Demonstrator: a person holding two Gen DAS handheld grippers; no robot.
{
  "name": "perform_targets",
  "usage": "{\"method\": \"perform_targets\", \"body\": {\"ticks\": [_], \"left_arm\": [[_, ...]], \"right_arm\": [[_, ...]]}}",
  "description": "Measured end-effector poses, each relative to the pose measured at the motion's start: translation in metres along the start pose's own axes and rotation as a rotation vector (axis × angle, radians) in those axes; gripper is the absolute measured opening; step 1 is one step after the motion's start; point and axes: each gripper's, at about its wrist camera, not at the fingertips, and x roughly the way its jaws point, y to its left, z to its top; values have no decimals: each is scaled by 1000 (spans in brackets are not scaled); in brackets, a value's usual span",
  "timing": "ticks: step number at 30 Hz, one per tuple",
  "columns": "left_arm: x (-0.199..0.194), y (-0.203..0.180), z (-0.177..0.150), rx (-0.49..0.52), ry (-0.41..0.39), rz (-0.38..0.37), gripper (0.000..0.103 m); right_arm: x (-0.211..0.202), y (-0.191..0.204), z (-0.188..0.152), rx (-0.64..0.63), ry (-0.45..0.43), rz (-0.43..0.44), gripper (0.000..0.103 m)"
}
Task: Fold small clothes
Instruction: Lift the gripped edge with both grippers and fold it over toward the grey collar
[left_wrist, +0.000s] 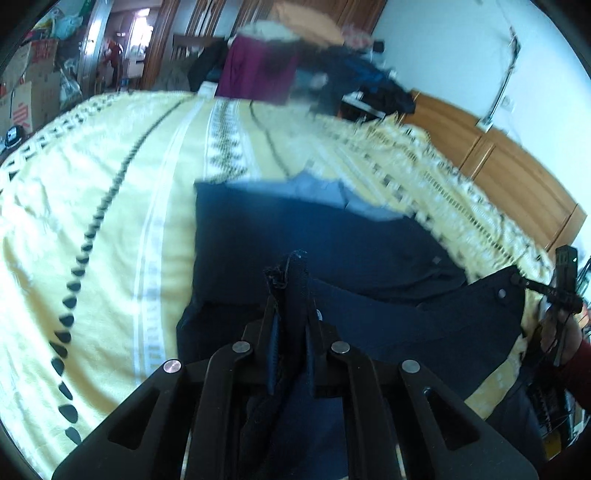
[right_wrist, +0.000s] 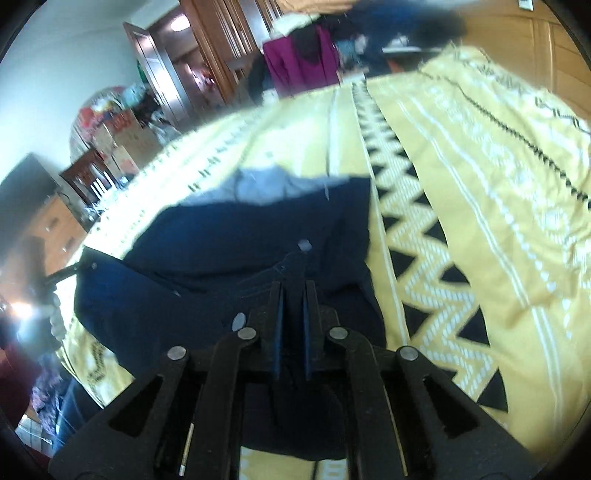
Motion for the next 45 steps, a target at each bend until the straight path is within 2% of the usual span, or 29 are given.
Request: {"method": "perform_targets", "body": {"ticks": [4, 8, 13, 18, 19, 21, 22, 24, 27, 29, 32, 34, 37, 40, 42, 45], "left_arm": [[-17, -7, 42, 24, -64, -19, 10], [-8, -6, 92, 66, -98, 17, 10], [41, 19, 152, 50, -92, 53, 10], [111, 63, 182, -12, -51, 116, 5], [121, 74, 180, -39, -40, 116, 5], [153, 99, 173, -94, 24, 119, 5], [171, 113, 165, -111, 63, 161, 4], [186, 121, 152, -133, 109, 152, 4], [190, 111, 143, -74, 143, 130, 5], [188, 101, 146, -35, 146, 109, 14], [189, 87, 156, 9, 132, 89, 21], [198, 77, 158, 43, 180, 123, 21], [232, 76, 145, 69, 291, 171, 21], [243, 74, 140, 86, 295, 188, 23], [246, 77, 142, 61, 294, 195, 25], [250, 77, 140, 69, 298, 201, 15]], "right_arm": [[2, 3, 40, -15, -51, 27, 8], [25, -11, 82, 2, -79, 26, 8], [82, -36, 129, -6, -61, -3, 8], [147, -64, 154, -22, -10, -47, 8], [173, -75, 153, -1, 52, -20, 8], [206, -90, 141, 24, 120, -48, 8], [229, -97, 129, 39, 188, -54, 8], [248, -107, 109, 64, 239, -81, 10], [244, -116, 100, 124, 204, -34, 13], [242, -119, 99, 142, 196, -22, 13], [239, -116, 99, 132, 194, -23, 14], [237, -118, 100, 129, 194, -19, 16], [240, -121, 102, 127, 194, -19, 16], [242, -118, 103, 104, 194, -27, 18], [242, -115, 103, 84, 191, -41, 18], [242, -108, 102, 63, 179, -70, 12]]}}
